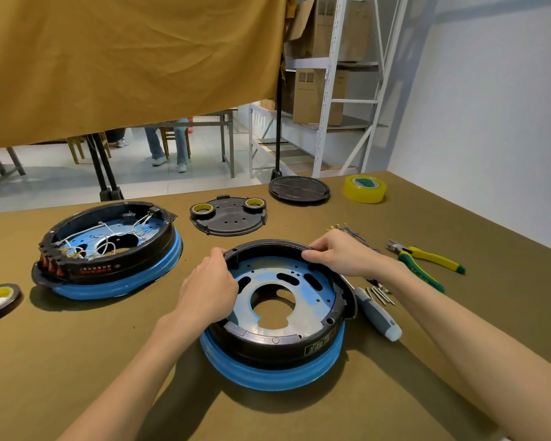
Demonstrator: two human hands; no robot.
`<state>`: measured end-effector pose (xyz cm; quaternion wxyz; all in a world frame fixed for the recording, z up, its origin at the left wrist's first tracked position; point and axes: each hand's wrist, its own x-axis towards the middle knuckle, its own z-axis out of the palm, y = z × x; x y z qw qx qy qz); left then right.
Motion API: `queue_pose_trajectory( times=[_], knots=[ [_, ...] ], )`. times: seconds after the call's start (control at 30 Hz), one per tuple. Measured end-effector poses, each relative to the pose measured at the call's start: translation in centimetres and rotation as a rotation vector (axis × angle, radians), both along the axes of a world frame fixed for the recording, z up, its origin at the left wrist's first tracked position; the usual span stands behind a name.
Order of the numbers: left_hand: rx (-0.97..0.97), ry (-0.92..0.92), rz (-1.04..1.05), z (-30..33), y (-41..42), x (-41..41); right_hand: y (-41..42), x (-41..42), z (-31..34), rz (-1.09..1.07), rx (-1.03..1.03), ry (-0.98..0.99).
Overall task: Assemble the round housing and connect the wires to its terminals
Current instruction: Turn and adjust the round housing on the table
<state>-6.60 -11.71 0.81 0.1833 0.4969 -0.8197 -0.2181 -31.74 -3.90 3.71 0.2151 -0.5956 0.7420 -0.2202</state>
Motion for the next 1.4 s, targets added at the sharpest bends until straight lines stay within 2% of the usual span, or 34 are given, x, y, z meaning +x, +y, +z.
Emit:
queue_pose_trajectory(
  times=[1.1, 1.4],
  knots=[
    [0.077, 0.073, -0.017, 1.1, 0.2, 1.1, 0.4, 1.7, -1.8, -0.138, -0.108, -0.05],
    [0.079, -0.17, -0.038, 1.7, 0.9, 2.0, -0.6, 1.0, -1.5, -0.007, -0.07, -0.144]
  ],
)
